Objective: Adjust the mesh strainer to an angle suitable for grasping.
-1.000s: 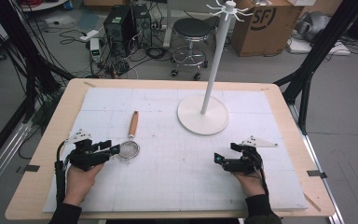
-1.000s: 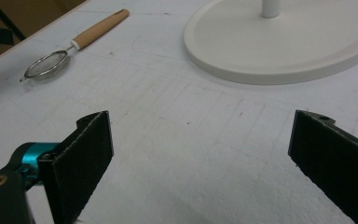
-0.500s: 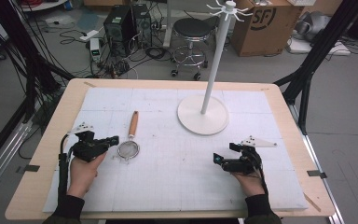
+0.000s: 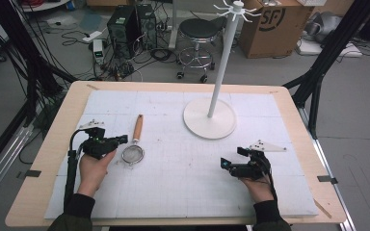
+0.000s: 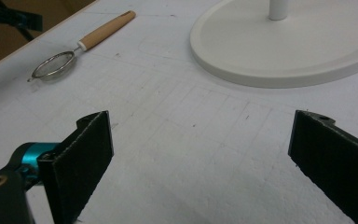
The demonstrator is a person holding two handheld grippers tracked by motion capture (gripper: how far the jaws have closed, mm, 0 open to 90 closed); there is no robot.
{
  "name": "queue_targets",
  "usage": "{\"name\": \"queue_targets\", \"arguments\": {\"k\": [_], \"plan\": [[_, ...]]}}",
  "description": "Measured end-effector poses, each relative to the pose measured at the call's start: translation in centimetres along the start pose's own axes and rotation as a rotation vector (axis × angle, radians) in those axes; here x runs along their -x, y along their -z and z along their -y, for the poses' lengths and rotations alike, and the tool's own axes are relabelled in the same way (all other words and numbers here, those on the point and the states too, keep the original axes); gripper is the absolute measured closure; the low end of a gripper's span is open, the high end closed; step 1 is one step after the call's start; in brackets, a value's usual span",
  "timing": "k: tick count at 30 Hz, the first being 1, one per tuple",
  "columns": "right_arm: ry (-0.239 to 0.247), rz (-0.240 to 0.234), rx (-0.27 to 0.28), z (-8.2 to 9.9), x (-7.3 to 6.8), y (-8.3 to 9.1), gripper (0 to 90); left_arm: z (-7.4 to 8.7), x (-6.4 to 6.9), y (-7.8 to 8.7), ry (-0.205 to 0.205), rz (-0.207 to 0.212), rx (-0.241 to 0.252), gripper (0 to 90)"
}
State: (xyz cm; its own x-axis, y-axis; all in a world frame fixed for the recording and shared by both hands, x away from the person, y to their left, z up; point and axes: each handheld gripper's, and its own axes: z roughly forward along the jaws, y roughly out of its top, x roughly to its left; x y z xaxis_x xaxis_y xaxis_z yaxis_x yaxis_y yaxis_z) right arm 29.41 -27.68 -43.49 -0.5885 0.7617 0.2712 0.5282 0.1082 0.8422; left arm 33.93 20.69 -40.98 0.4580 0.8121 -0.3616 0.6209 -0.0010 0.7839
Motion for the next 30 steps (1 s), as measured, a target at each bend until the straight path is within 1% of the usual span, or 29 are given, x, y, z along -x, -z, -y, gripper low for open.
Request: {"name": "queue_targets", "arguments": {"k": [1, 2, 5, 7, 8, 9, 12, 14, 17, 20, 22, 24, 26, 29, 30], "plan": [[0.001, 0.000, 0.002, 0.0, 0.0, 0.0, 5.7, -0.3, 0.0, -0.2, -0.006, 0.000, -0.002, 90.0], [-0.003, -0.001, 0.003, 0.0, 0.0, 0.1, 5.7, -0.5, 0.0, -0.3, 0.005, 0.005, -0.001, 90.0], [-0.010, -0.003, 0.006, 0.0, 0.1, 0.1, 5.7, -0.9, -0.2, -0.7, 0.018, 0.007, -0.008, 90.0], [-0.010, -0.009, 0.014, -0.1, 0.1, 0.2, 5.7, -1.1, -0.3, -0.9, 0.030, 0.022, -0.015, 90.0], [-0.013, -0.013, 0.019, -0.1, 0.2, 0.3, 5.7, -1.2, -0.3, -1.0, 0.031, 0.012, -0.023, 90.0], [-0.015, -0.014, 0.025, -0.2, 0.2, 0.4, 5.7, -1.3, -0.5, -1.0, 0.040, 0.010, -0.028, 90.0], [-0.021, -0.017, 0.033, -0.2, 0.3, 0.4, 5.7, -1.4, -1.2, -1.2, 0.095, 0.015, -0.026, 90.0], [-0.021, -0.017, 0.034, -0.2, 0.3, 0.4, 5.7, -1.3, -1.7, -1.5, 0.133, 0.026, -0.033, 90.0], [-0.015, -0.013, 0.034, -0.3, 0.2, 0.4, 5.7, -1.2, -1.9, -1.9, 0.156, 0.016, -0.052, 90.0], [-0.020, -0.015, 0.035, -0.3, 0.2, 0.5, 5.7, -1.0, -2.2, -2.2, 0.176, -0.004, -0.060, 90.0], [-0.019, -0.017, 0.048, -0.3, 0.3, 0.7, 5.7, -0.9, -2.3, -2.4, 0.178, -0.017, -0.079, 90.0], [-0.021, -0.016, 0.054, -0.4, 0.3, 0.8, 5.7, -0.6, -2.5, -2.7, 0.202, -0.020, -0.082, 90.0], [-0.024, -0.017, 0.054, -0.4, 0.4, 0.8, 5.7, -0.2, -2.8, -3.0, 0.212, -0.038, -0.103, 90.0], [-0.022, -0.016, 0.058, -0.4, 0.4, 0.9, 5.7, 0.7, -3.4, -3.4, 0.231, -0.037, -0.126, 90.0], [-0.010, -0.013, 0.072, -0.4, 0.3, 1.0, 5.8, 0.9, -3.6, -3.6, 0.243, -0.028, -0.133, 90.0]]}}
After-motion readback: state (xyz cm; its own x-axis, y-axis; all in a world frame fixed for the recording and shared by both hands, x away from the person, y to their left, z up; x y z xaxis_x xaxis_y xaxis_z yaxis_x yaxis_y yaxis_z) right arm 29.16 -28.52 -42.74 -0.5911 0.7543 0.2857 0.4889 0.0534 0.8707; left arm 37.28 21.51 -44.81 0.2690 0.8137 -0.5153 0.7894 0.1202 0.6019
